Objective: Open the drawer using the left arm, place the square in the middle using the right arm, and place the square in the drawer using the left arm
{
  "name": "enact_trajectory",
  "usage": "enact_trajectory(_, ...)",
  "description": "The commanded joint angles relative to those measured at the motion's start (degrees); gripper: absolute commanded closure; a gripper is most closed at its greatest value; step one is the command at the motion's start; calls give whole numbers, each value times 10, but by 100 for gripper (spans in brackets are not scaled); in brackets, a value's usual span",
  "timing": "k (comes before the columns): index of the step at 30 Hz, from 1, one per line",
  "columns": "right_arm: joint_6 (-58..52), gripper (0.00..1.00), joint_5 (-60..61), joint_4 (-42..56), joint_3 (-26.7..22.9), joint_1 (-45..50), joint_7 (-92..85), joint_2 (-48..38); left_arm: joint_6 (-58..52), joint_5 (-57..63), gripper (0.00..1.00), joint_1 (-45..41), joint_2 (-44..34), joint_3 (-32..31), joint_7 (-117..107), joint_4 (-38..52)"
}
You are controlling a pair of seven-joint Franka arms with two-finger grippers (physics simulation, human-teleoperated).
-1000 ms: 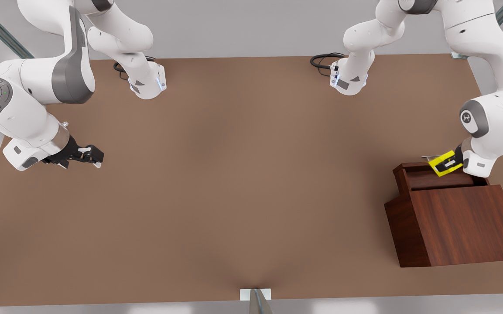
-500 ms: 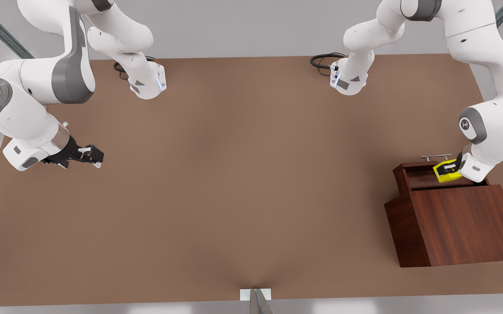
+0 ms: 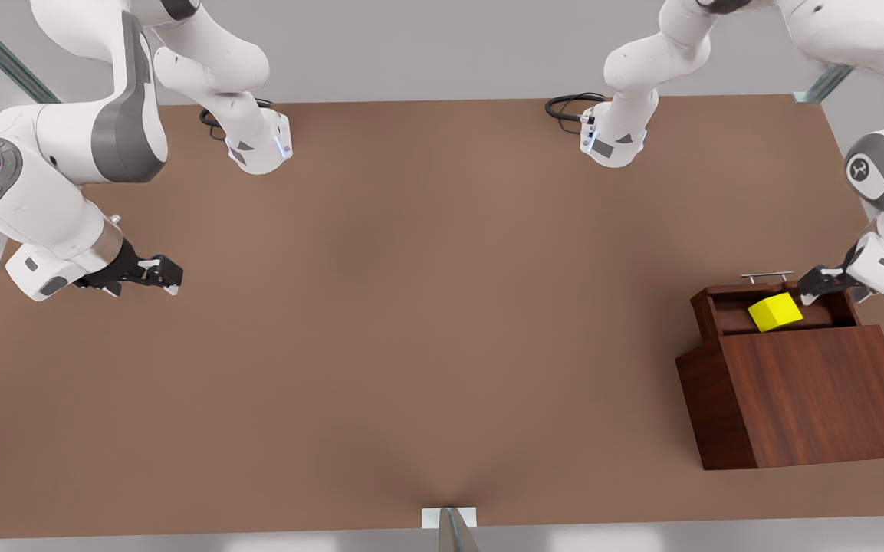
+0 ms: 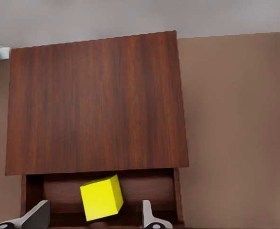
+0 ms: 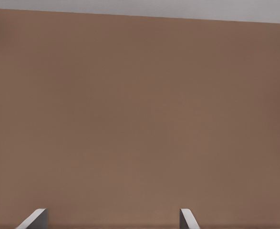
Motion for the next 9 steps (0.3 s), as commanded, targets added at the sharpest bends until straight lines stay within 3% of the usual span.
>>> enact_trajectory(1, 0, 0, 0, 0, 0, 0, 0, -1, -252, 3, 0, -16, -2, -46, -60, 74)
enact_trajectory(3, 0, 0, 1, 0, 0, -1, 1, -1, -296, 3, 0, -71, 4, -27, -58, 107)
enact_trajectory(4, 0, 0, 1, 0, 0, -1, 1, -1, -296, -2, 0, -143, 5, 32, -58, 112)
enact_trajectory(5, 0, 0, 1, 0, 0, -1, 2, -1, -296, -3, 0, -168, 6, 44, -53, 115)
enact_trajectory(9, 0, 0, 1, 0, 0, 0, 2, -1, -320, -2, 0, -179, 14, 42, -46, 134)
